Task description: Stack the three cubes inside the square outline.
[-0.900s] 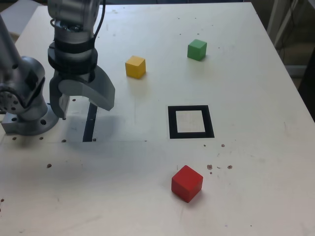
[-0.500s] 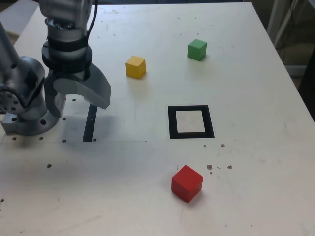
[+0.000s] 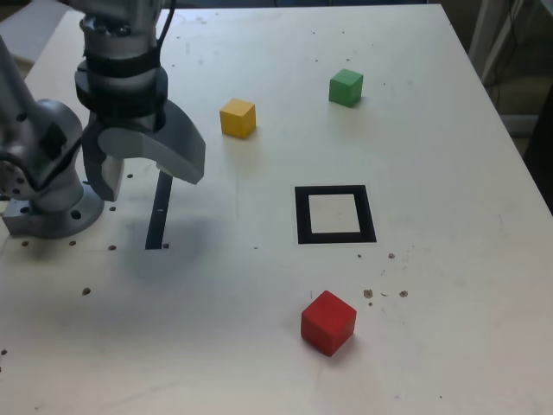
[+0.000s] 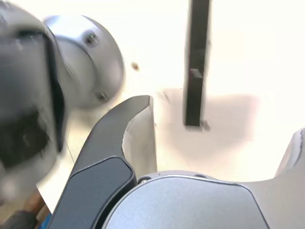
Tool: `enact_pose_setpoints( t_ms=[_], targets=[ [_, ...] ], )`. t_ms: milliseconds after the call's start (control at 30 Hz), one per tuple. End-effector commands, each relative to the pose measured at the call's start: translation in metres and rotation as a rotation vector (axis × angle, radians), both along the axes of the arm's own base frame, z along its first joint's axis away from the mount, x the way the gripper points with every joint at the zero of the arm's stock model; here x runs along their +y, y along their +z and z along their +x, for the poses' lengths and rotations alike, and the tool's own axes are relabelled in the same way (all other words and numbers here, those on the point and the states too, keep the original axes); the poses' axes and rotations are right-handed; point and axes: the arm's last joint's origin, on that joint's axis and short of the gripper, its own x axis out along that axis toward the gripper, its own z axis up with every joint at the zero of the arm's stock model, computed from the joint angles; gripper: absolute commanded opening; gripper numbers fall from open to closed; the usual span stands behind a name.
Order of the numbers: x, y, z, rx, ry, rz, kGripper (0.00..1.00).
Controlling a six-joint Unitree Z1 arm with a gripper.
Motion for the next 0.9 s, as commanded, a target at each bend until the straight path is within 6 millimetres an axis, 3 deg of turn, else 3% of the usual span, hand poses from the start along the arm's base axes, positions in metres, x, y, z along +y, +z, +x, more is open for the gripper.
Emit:
enact_pose_setpoints(
  t_ms=[0,200,333,500,667,867],
  targets=[
    [-0.011,0.003,0.011,0.005,-0.033,-0.010,0.97],
    [-0.048,0.009,0.047,0.038,-0.129,-0.015,0.97],
    [-0.062,0.018,0.064,0.021,-0.165,0.004,0.97],
    [-0.083,0.033,0.079,-0.022,-0.288,0.022,0.97],
    [-0.119,0.046,0.091,0.000,-0.495,0.073,0.97],
    [-0.162,0.036,0.101,0.033,-0.656,0.099,0.97]
  ],
)
